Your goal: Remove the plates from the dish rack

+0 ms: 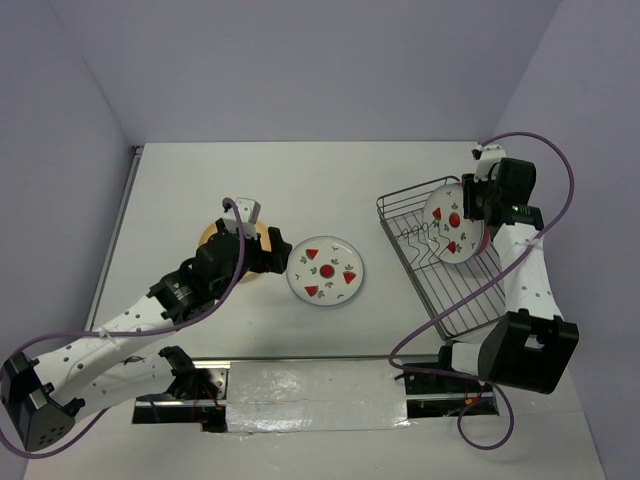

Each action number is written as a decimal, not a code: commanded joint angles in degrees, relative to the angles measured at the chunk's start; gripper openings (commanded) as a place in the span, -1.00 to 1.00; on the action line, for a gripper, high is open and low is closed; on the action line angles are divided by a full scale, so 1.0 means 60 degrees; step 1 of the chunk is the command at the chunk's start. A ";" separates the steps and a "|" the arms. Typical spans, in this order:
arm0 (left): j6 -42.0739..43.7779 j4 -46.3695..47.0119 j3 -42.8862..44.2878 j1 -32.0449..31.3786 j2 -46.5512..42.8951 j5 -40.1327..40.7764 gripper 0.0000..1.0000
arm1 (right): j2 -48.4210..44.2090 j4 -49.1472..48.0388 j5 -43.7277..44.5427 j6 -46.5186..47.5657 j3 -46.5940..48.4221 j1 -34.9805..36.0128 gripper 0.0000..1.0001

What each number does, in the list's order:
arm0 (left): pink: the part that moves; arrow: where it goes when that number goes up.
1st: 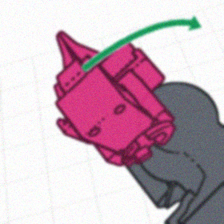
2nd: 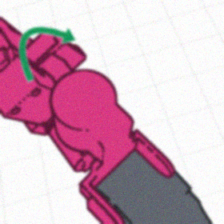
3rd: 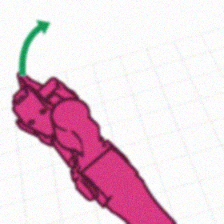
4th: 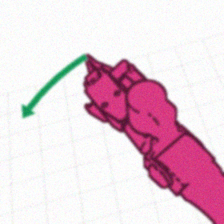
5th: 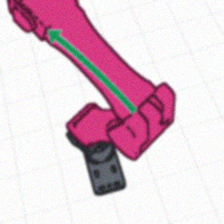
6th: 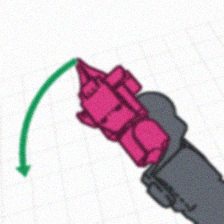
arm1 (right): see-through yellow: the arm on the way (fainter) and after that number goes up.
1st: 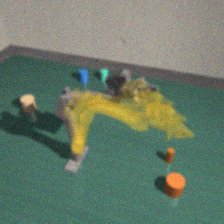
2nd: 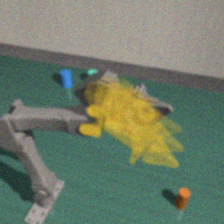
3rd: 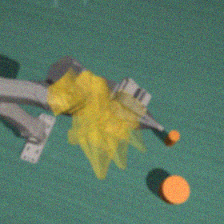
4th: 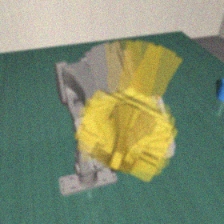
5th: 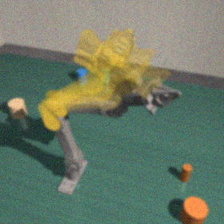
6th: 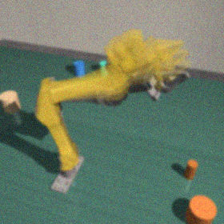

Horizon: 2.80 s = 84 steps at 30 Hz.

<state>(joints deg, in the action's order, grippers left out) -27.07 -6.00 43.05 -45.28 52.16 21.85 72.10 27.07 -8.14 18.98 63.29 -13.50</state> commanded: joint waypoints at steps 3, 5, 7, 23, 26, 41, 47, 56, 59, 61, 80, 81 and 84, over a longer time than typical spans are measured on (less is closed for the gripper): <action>0.0132 0.0473 -0.0085 -0.0056 -0.0329 0.0021 0.99 | 0.0420 0.0088 -0.0723 0.0074 0.0087 -0.0036 -0.12; 0.0117 0.0444 -0.0085 -0.0056 -0.0329 0.0094 0.99 | 0.0450 0.0088 -0.0767 0.0088 0.0072 -0.0050 -0.14; 0.0117 0.0443 -0.0070 -0.0056 -0.0329 0.0109 0.99 | 0.0494 0.0117 -0.0723 0.0074 0.0087 -0.0036 -0.14; 0.0132 0.0414 -0.0041 -0.0042 -0.0315 0.0124 0.99 | 0.0611 -0.0073 -0.0137 0.0029 0.0175 -0.0036 -0.64; 0.0132 0.0472 -0.0085 -0.0042 -0.0329 0.0124 0.99 | 0.0596 0.0029 -0.0108 0.0030 0.0277 -0.0021 -0.78; 0.0161 0.0429 -0.0099 -0.0056 -0.0241 0.0167 0.99 | 0.0216 0.0133 -0.0240 0.0249 0.0586 -0.0006 -1.00; 0.0161 0.0429 -0.0056 -0.0042 -0.0080 0.0168 0.99 | -0.0135 0.0000 0.0053 0.0264 0.0833 -0.0006 -1.00; 0.0132 0.0516 -0.0129 -0.0042 -0.0285 0.0197 0.99 | -0.0912 -0.0557 -0.0050 0.0645 0.0863 -0.0006 -1.00; 0.0146 0.0502 -0.0114 -0.0042 -0.0256 0.0197 0.99 | -0.0839 -0.0571 -0.0064 0.0572 0.0922 -0.0006 -1.00; 0.0146 0.0458 -0.0085 -0.0042 -0.0183 0.0182 0.99 | -0.0883 -0.0644 -0.0035 0.0499 0.0966 -0.0006 -1.00; 0.0059 0.0458 -0.0202 -0.0042 -0.0475 0.0387 0.99 | -0.1703 -0.0981 0.0082 0.0264 0.2108 -0.0006 -1.00; 0.0059 0.0429 -0.0202 -0.0042 -0.0490 0.0402 0.99 | -0.1703 -0.0996 0.0184 0.0177 0.2253 -0.0006 -1.00; -0.0015 0.0400 -0.0216 -0.0042 -0.0564 0.0490 0.99 | -0.1674 -0.0967 0.0054 -0.0174 0.2692 -0.0006 -1.00</action>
<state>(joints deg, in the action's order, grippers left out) -27.14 -5.93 41.85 -45.32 50.04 23.33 64.42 29.34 -6.90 20.49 73.01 -13.65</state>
